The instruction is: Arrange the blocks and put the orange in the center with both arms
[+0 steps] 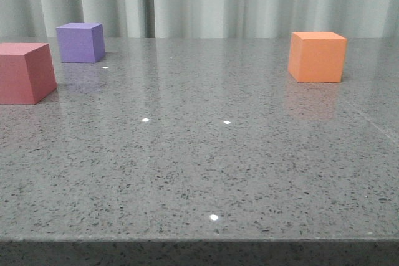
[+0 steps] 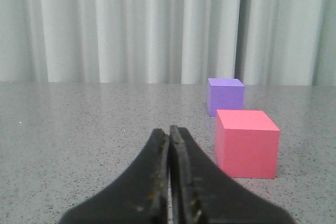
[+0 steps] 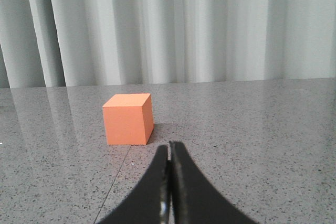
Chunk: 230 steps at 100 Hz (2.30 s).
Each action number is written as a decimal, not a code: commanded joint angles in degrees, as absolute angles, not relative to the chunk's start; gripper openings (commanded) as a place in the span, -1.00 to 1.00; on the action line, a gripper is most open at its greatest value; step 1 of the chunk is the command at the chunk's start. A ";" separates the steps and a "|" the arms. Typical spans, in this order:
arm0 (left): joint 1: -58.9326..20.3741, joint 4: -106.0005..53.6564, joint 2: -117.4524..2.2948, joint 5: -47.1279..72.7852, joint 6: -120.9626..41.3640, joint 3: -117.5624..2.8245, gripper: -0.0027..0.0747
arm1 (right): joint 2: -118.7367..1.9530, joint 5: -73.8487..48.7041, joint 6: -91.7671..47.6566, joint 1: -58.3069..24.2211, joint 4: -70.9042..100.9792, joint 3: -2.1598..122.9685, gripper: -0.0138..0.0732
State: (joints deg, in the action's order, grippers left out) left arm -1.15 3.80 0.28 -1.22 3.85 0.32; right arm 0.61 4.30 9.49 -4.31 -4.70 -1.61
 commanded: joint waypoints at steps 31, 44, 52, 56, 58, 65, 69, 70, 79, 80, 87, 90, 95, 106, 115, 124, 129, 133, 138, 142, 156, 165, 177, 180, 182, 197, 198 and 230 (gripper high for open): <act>-1.15 3.42 2.07 -5.94 4.04 2.75 -0.98 | 1.74 10.07 9.18 -3.95 -3.69 0.00 -0.84; -1.15 3.42 2.07 -5.94 4.04 2.75 -0.98 | 0.90 4.35 9.18 -3.95 -2.11 4.39 -0.84; -1.15 3.42 2.07 -5.94 4.04 2.75 -0.98 | -1.17 -1.76 9.18 -3.95 -2.11 8.71 -0.84; -1.15 3.42 2.07 -5.94 4.04 2.75 -0.98 | -2.87 -4.19 9.18 -3.95 -2.11 11.08 -0.84; -1.15 3.42 2.07 -5.94 4.04 2.75 -0.98 | -3.87 -5.61 9.18 -3.95 -2.11 11.89 -0.84; -1.15 3.42 2.07 -5.94 4.04 2.75 -0.98 | -7.92 -10.17 9.18 -3.95 -2.11 16.19 -0.84; -1.15 3.42 2.07 -5.94 4.04 2.75 -0.98 | -10.80 -13.08 9.18 -3.95 -2.11 19.00 -0.84; -1.15 3.42 2.07 -5.94 4.04 2.75 -0.98 | -11.31 -13.59 9.18 -3.95 -2.11 20.02 -0.84; -1.15 3.42 2.07 -5.94 4.04 2.75 -0.98 | -18.38 -20.51 9.18 -3.95 -2.11 26.23 -0.84; -1.15 3.42 2.07 -5.94 4.04 2.75 -0.98 | -18.95 -21.55 9.18 -3.95 -2.11 27.28 -0.84; -1.15 3.42 2.07 -5.94 4.04 2.75 -0.98 | -24.84 -26.55 9.18 -3.95 -2.11 32.59 -0.84; -1.15 3.42 2.07 -5.94 4.04 2.75 -0.98 | -27.83 -28.39 9.18 -3.95 -2.11 34.65 -0.84; -1.15 3.42 2.07 -5.94 4.04 2.75 -0.98 | -31.94 -31.48 9.18 -3.95 -2.11 38.08 -0.84; -1.15 3.42 2.07 -5.94 4.04 2.75 -0.98 | -40.02 -36.85 9.18 -3.95 -0.87 44.32 -0.84; -1.15 3.42 2.07 -5.94 4.04 2.75 -0.98 | -44.49 -38.41 9.18 -3.95 -0.50 46.74 -0.84; -1.15 3.42 2.07 -5.94 4.04 2.75 -0.98 | -47.63 -39.09 9.18 -3.95 -0.50 47.28 -0.83; -1.15 3.42 2.07 -5.94 4.04 2.75 -0.98 | -49.12 -39.99 9.18 -3.95 -0.50 47.23 -0.81; -1.15 3.42 2.07 -5.94 4.04 2.75 -0.98 | -50.00 -41.02 9.18 -3.95 -0.50 47.23 -0.74; -1.15 3.42 2.07 -5.94 4.04 2.75 -0.98 | -51.15 -42.32 9.18 -3.95 -0.50 47.23 -0.57; -1.15 3.42 2.07 -5.94 4.04 2.75 -0.98 | -51.65 -43.14 9.18 -3.95 -0.50 47.23 -0.42; -1.15 3.42 2.07 -5.94 4.04 2.75 -0.98 | -52.53 -44.23 9.18 -3.95 -0.50 47.17 0.33; -1.15 3.42 2.07 -5.94 4.04 2.75 -0.98 | -52.53 -43.37 9.18 -3.95 -0.46 47.17 0.72; -1.15 3.42 2.07 -5.94 4.04 2.75 -0.98 | -52.81 -41.79 9.18 -3.95 0.00 47.77 0.84; -1.15 3.42 2.07 -5.94 4.04 2.75 -0.98 | -53.17 -41.86 9.18 -4.01 0.00 48.38 0.84; -1.15 3.42 2.07 -5.94 4.04 2.75 -0.98 | -53.76 -41.92 9.18 -4.01 0.33 49.16 0.84; -1.15 3.42 2.07 -5.94 4.04 2.75 -0.98 | -59.32 -42.18 9.18 -5.53 0.73 55.36 0.84; -1.15 3.42 2.07 -5.94 4.04 2.75 -0.98 | -59.67 -42.18 9.18 -5.68 0.73 56.13 0.84; -1.15 3.42 2.07 -5.94 4.04 2.75 -0.98 | -78.71 -41.97 9.18 -11.99 -0.50 74.35 0.84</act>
